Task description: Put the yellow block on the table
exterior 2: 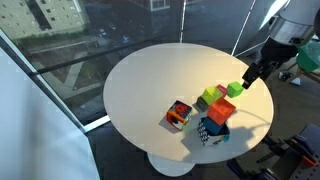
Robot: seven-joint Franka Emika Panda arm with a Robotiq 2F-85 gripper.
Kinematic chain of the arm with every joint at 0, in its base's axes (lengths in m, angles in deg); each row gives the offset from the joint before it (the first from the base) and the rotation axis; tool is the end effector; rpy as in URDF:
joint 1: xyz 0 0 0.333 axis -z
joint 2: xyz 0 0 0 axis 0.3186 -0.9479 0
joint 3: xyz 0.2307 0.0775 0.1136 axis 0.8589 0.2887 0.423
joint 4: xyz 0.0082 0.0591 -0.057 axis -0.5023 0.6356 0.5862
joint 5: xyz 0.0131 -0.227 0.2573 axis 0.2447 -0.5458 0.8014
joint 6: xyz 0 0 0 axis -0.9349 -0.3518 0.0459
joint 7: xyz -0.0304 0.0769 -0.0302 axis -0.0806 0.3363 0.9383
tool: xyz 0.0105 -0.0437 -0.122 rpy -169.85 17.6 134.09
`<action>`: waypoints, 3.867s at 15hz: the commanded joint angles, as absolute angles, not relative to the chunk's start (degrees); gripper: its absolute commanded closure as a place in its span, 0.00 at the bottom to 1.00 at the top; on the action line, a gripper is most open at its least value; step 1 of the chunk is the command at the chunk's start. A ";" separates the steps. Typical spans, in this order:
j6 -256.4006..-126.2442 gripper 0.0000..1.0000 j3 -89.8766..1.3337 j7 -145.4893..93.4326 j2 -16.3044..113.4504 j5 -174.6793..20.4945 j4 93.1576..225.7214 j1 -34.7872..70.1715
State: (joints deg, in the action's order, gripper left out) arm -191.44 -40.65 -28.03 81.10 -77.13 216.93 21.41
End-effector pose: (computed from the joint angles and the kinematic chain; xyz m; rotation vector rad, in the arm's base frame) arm 0.3915 -0.0233 0.3138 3.0995 -0.2083 0.0249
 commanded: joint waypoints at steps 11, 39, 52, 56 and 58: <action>-199.67 0.00 -37.20 -41.37 66.34 -76.99 210.71 18.80; -199.69 0.00 -38.93 -49.28 57.96 -80.62 202.84 15.12; -199.44 0.51 -40.39 -50.85 55.60 -82.00 201.63 14.26; -197.91 0.70 -40.78 -48.73 56.65 -80.43 201.48 15.03; -197.52 0.71 -41.24 -48.28 57.04 -80.39 201.51 15.29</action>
State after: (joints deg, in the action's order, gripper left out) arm -199.49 -40.41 -49.18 56.25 -80.78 202.49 15.08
